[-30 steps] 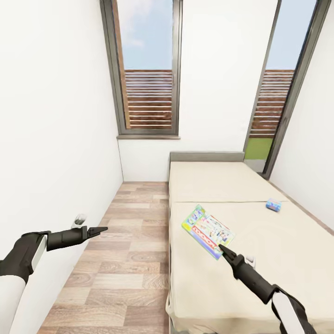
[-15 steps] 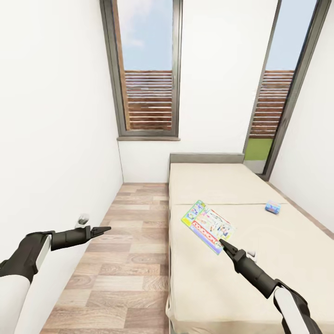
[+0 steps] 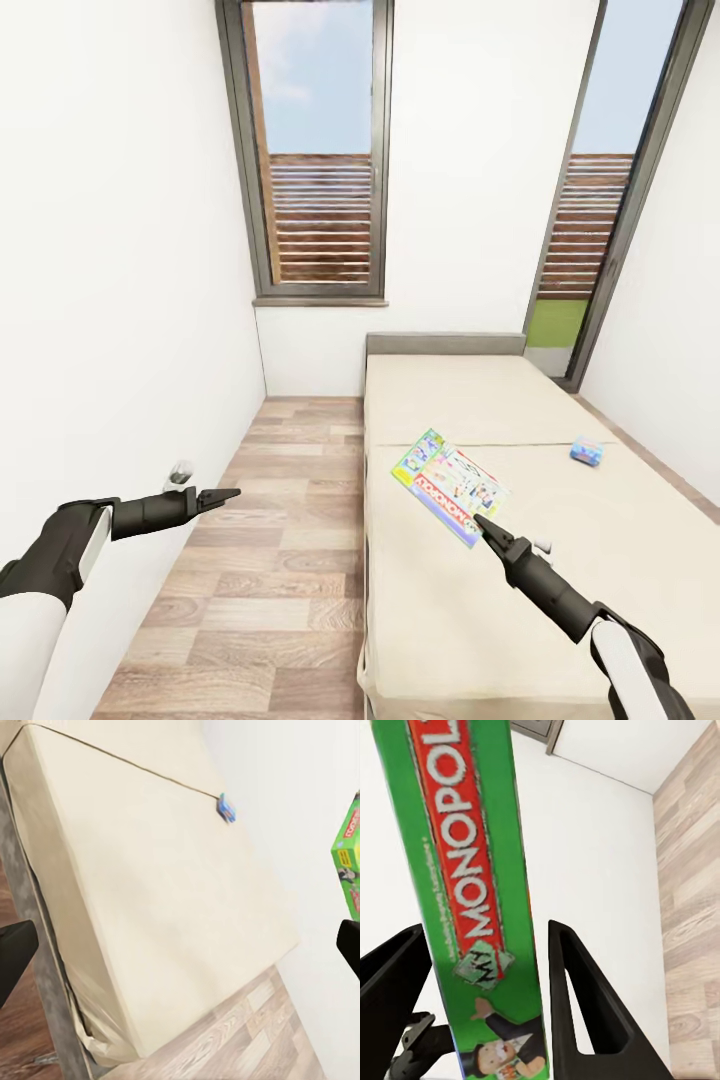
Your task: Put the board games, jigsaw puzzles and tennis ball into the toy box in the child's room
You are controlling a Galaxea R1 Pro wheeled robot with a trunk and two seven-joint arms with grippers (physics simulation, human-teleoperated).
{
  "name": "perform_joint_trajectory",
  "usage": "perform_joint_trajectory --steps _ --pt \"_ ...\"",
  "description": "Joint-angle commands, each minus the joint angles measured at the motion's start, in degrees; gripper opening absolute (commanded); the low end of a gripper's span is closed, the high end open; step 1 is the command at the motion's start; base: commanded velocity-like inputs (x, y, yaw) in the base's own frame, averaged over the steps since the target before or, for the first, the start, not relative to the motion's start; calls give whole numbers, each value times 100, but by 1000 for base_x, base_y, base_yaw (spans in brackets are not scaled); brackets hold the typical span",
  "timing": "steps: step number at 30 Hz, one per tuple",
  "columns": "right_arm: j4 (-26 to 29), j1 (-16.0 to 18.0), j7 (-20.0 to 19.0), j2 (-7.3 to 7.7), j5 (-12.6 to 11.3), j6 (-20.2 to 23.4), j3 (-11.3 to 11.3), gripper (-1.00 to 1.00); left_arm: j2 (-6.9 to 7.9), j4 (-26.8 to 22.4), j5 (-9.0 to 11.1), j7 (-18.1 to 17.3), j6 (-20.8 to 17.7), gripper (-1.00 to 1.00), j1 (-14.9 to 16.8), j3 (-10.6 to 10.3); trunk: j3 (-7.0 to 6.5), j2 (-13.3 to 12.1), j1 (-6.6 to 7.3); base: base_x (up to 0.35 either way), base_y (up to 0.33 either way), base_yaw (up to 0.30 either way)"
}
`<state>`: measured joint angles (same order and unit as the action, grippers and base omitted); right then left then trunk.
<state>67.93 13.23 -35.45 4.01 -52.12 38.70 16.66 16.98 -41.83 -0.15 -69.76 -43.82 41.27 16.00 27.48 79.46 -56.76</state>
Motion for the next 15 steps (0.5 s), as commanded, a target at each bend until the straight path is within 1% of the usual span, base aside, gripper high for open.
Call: perform_joint_trajectory --steps 1,4,7,9,11,15 --pt "13 4 2 17 -17 51 -6 -100 -1 -1 -2 -20 -57 100 4 12 -12 -38 23 0 0 0" --pt "257 4 17 47 31 139 -34 -100 -5 -5 3 -20 -62 100 4 10 -66 -159 89 0 0 0" --pt "582 -1 125 60 61 319 -42 -100 -14 -8 -4 -15 -65 100 4 10 -120 -279 155 0 0 0" --pt "653 -3 211 57 67 461 -36 -100 -17 -9 -9 -13 -65 100 4 9 -156 -359 198 0 0 0" --pt "661 -4 242 52 67 504 -34 -100 -35 -9 -10 -15 -65 100 8 9 -192 -439 242 0 0 0" --pt "663 -5 253 46 70 522 -27 -100 -147 -11 -22 -12 -64 100 12 2 -264 -600 330 0 0 0"
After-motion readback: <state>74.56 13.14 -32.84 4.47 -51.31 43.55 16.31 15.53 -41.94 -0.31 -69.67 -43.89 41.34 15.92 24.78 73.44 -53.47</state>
